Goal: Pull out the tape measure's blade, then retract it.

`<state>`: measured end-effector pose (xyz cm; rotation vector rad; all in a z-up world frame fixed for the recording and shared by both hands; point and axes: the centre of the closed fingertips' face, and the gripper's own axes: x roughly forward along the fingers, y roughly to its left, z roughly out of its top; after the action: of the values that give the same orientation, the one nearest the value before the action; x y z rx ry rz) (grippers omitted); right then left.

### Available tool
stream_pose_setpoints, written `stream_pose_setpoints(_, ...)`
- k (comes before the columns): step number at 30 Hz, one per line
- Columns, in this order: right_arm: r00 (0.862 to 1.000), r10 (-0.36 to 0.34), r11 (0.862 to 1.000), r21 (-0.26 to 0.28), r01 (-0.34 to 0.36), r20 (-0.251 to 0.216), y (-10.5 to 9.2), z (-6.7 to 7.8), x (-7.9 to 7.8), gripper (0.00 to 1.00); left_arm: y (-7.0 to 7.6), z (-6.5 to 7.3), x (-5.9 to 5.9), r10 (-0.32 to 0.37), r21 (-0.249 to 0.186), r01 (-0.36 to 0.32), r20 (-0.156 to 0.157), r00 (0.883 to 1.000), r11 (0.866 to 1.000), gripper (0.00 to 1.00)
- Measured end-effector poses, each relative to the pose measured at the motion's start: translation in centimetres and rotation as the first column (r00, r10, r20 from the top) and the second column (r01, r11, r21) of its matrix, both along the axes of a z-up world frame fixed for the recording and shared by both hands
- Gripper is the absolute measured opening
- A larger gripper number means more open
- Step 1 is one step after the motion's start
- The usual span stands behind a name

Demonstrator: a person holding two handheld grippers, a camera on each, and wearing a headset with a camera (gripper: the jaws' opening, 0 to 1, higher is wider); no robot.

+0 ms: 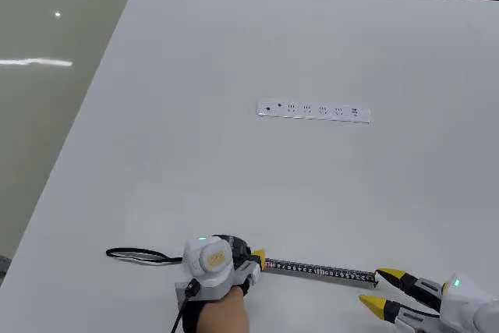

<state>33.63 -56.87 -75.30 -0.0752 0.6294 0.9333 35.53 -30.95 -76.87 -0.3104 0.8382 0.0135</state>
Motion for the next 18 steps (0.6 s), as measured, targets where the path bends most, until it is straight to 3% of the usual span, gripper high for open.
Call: stream_pose_setpoints(18,1.000,-0.009,1.000,0.003,0.009,-0.003,-0.28,-0.14,0.63,0.40,0.32,-0.07,-0.01,0.015,0.010,-0.015,-0.001,1.000,1.000,0.70)
